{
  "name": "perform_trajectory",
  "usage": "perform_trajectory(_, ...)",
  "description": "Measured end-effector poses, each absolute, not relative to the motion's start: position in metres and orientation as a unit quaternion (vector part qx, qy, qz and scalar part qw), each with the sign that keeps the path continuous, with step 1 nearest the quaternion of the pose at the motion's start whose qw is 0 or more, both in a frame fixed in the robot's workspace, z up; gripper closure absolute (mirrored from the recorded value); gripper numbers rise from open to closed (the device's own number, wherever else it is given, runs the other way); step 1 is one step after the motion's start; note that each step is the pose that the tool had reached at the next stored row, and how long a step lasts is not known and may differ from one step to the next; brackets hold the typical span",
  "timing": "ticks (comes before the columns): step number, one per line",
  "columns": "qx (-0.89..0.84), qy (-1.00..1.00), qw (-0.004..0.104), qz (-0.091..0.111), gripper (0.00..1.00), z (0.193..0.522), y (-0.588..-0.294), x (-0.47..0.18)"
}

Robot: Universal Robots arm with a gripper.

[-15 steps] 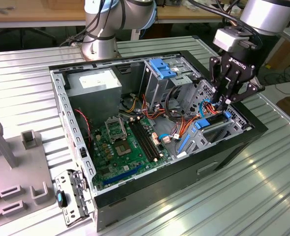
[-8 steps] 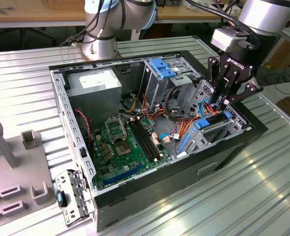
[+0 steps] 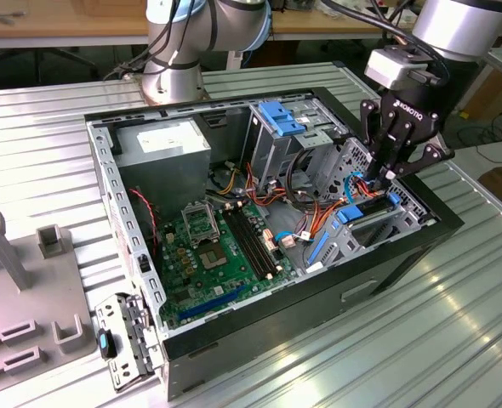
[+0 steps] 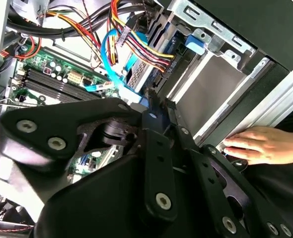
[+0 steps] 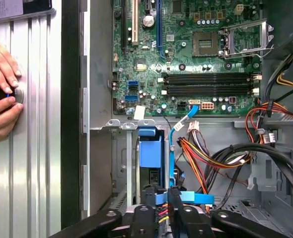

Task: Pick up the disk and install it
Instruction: 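Insert the second disk wire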

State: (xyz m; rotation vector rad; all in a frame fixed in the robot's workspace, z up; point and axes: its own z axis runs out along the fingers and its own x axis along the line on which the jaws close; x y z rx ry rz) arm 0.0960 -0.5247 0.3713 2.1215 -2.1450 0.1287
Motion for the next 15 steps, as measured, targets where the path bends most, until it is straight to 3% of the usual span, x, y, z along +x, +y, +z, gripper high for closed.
perform_trajectory(1, 0.701, -0.709, 0.063, 0.045, 0.84, 0.371, -0.524, 0.096)
perform_trajectory(6, 0.701, -0.709, 0.064, 0.046, 0.84, 0.371, -0.524, 0.097)
perform_trajectory(10, 0.702, -0.709, 0.054, 0.035, 0.84, 0.368, -0.525, 0.103)
perform_trajectory(15, 0.703, -0.708, 0.060, 0.029, 0.84, 0.361, -0.525, 0.110)
